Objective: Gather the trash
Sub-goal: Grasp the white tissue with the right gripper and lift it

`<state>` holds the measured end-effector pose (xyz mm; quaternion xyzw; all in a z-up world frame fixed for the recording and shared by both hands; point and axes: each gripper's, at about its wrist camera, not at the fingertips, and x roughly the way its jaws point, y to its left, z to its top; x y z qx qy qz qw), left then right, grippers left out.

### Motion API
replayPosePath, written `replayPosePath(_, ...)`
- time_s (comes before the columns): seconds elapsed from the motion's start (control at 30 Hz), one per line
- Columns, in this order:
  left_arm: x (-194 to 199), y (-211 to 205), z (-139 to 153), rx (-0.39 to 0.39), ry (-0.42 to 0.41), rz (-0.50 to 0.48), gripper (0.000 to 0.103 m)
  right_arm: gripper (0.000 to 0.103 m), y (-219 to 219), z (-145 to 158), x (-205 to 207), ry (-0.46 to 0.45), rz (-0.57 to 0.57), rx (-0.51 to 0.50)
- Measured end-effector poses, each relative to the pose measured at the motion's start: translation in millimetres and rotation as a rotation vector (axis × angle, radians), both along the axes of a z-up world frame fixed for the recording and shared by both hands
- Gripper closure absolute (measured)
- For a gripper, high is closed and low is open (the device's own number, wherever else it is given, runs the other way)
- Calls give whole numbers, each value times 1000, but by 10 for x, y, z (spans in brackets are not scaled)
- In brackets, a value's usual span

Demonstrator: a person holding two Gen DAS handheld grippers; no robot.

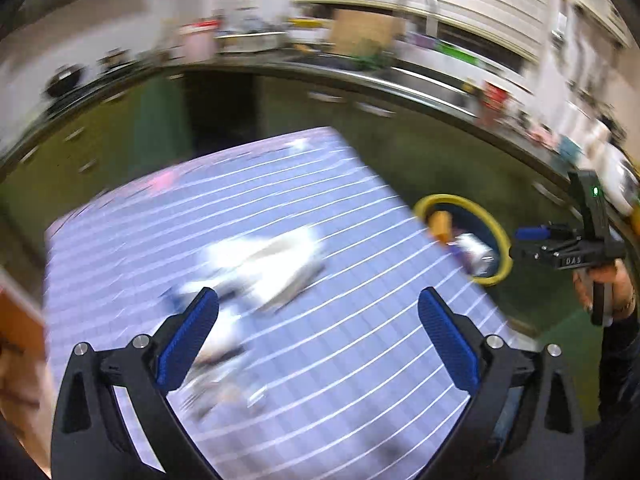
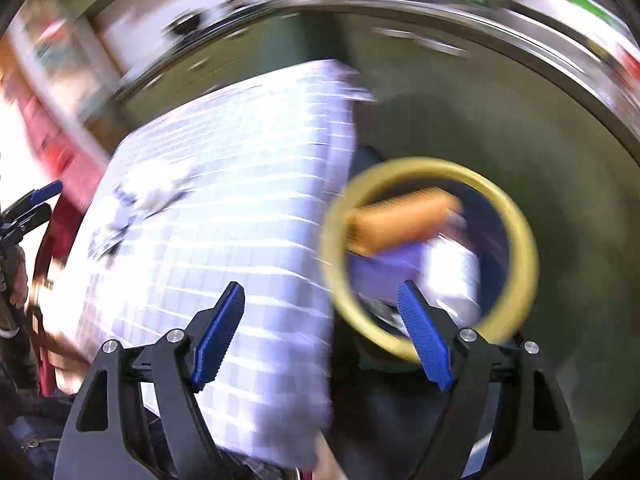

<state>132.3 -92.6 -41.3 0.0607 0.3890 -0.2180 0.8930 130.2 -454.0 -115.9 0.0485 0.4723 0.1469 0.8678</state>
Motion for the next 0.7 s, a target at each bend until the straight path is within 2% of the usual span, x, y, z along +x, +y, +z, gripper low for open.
replayPosePath(0.07,-130,340,-59,2,-6,72,8,25,496,15,258,-4,118,-26)
replayPosePath(0.2,-265,721,-144,8,-14,154,8,23,1335,-23,739,19,254,-14)
replayPosePath(0.37,-341,935,-231,14,-24,177,8,10,2084,-165,1212,82,308,14)
replayPosePath(0.5,-342,1018,-288,8,-22,172,8,11,2437,-268,1422,96,289,-53)
replayPosePath(0.7,-336,1139,-349,0,-12,170,8,28,2573,-439,1568,151,253,-72)
